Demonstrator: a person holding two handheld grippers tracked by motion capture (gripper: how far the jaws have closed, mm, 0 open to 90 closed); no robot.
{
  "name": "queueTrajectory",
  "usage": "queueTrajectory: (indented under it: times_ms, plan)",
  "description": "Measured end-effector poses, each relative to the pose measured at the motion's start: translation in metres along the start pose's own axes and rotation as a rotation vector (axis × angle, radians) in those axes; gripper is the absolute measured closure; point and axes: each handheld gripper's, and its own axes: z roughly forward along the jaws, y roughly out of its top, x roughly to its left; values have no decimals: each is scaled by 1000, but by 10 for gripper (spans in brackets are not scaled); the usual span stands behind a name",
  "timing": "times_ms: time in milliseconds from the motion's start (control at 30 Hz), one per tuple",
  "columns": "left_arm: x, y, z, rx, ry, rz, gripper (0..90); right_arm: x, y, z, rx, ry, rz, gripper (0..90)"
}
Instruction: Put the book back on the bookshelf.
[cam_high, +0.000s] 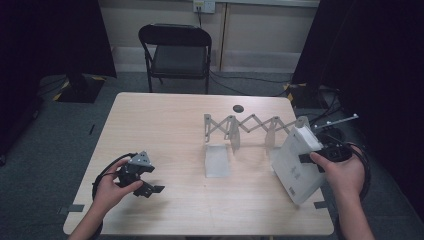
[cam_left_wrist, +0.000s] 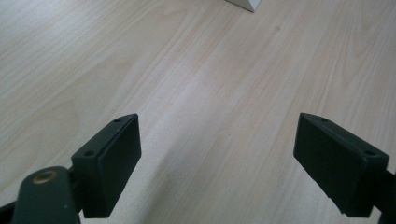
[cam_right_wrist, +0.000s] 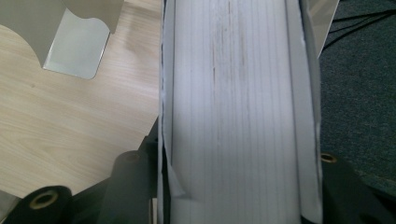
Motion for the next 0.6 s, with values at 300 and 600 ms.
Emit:
queueTrajectory:
  times_ms: [300, 600]
  plan:
    - [0, -1, 1, -1, -4, -6, 148, 1, 5, 4, 10, -15, 0, 529]
    - [-1, 0, 0, -7, -13, -6, 148, 3, 11, 10, 7, -13, 8, 529]
